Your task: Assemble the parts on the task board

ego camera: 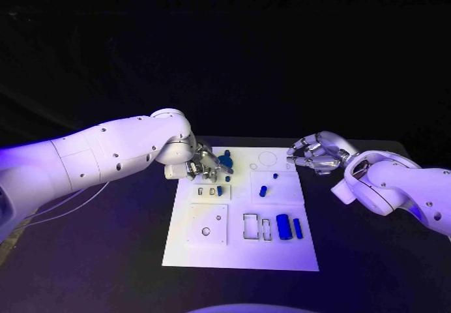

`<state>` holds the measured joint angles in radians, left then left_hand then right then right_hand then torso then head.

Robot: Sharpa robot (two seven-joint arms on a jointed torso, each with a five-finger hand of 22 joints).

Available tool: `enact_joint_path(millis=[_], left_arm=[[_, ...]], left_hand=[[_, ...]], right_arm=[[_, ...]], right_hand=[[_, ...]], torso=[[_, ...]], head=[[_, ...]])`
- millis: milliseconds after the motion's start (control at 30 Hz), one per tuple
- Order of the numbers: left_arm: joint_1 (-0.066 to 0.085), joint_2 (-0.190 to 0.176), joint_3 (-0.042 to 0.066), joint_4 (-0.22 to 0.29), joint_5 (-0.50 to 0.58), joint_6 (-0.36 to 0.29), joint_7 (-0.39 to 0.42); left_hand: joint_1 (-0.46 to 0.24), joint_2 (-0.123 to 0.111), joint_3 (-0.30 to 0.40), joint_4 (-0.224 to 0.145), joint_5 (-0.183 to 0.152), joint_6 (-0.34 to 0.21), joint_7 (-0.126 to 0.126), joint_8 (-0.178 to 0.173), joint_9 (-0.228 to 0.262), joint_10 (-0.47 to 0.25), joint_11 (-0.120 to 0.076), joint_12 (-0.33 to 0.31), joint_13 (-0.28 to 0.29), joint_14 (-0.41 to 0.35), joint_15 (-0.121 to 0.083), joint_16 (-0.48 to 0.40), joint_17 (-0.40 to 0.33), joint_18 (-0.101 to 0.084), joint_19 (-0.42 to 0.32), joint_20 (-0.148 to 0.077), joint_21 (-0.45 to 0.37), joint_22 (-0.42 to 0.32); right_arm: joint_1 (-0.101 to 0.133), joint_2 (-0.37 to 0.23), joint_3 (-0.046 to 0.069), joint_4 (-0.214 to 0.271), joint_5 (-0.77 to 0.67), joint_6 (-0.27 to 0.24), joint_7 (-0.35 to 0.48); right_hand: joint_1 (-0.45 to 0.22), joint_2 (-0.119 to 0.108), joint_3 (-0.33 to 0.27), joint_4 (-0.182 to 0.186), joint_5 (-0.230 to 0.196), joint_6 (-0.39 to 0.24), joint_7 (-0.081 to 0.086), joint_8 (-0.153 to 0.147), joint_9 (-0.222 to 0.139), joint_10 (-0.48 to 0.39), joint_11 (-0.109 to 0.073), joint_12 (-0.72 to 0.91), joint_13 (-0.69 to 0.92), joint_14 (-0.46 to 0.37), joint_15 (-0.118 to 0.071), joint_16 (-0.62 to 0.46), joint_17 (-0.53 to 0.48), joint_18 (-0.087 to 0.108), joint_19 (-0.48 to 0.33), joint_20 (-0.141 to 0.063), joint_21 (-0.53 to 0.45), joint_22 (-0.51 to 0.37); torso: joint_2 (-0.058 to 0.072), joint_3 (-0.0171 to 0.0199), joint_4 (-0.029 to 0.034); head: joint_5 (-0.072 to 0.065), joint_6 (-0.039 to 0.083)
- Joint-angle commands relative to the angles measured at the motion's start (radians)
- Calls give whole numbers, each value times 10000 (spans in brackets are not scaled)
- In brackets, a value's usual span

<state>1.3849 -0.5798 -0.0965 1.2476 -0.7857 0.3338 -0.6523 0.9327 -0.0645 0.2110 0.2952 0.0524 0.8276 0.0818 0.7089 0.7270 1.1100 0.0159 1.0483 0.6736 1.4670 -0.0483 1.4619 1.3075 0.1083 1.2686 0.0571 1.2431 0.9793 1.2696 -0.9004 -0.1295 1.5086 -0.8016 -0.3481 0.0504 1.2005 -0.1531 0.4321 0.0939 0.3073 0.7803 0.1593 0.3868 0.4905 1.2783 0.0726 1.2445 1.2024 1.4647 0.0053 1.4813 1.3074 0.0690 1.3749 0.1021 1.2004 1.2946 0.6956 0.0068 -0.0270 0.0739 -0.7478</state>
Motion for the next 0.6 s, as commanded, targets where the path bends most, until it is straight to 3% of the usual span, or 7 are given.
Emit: enact_joint_path(millis=[33, 200, 367, 600], left_arm=[[31, 59, -6, -39, -300, 500, -157], [29, 126, -14, -134, -308, 698, -182], [24, 172, -74, -223, -201, 1018, -244], [-14, 261, -165, -324, -205, 1046, -288]], left_hand=[[-87, -5, -69, 5, 14, -57, -34, 50, 14, 4, -80, 28, -9, 437, -51, 21, 667, 107, -23, -62, -13, 7], [-46, 17, -92, -10, 25, -104, -26, 38, 31, -33, -75, 0, -53, 430, -46, 13, 651, 115, -51, -61, -41, -38], [161, 41, -87, -22, 28, -162, -14, 28, 72, -91, -64, -34, -111, 416, -34, 2, 628, 120, -78, -53, -62, -65], [180, 61, -79, -13, 28, -166, -12, 28, 78, -68, -62, -4, -60, 425, -33, 19, 658, 111, -56, -51, -38, -20]], right_arm=[[-19, 13, -2, 1, -61, 133, 27], [-33, 15, -2, -5, -61, 132, 24], [-43, 47, -2, -21, -68, 112, -8], [-55, 54, -2, -26, -71, 105, -11]], right_hand=[[88, -15, 67, -7, 27, -84, 13, 61, -11, -28, 12, 52, -13, 563, -66, -36, 493, 184, -53, 10, -45, 3], [88, -14, 73, -5, 57, -87, 13, 66, -15, -31, 12, 49, -18, 565, -66, -34, 500, 184, -54, 10, -50, 2], [91, -12, 85, -6, 107, -90, 13, 75, -20, -25, 12, 56, -14, 567, -66, -32, 506, 182, -48, 9, -42, 11], [92, -16, 88, -6, 137, -91, 14, 80, -22, -23, 11, 59, -11, 566, -67, -35, 500, 184, -51, 8, -51, 6]], torso=[[-6, 10, 7], [-4, 11, 18], [-1, 19, -23], [-7, 1, 11]], head=[[-12, -10], [-14, -42], [9, -48], [-30, -68]])
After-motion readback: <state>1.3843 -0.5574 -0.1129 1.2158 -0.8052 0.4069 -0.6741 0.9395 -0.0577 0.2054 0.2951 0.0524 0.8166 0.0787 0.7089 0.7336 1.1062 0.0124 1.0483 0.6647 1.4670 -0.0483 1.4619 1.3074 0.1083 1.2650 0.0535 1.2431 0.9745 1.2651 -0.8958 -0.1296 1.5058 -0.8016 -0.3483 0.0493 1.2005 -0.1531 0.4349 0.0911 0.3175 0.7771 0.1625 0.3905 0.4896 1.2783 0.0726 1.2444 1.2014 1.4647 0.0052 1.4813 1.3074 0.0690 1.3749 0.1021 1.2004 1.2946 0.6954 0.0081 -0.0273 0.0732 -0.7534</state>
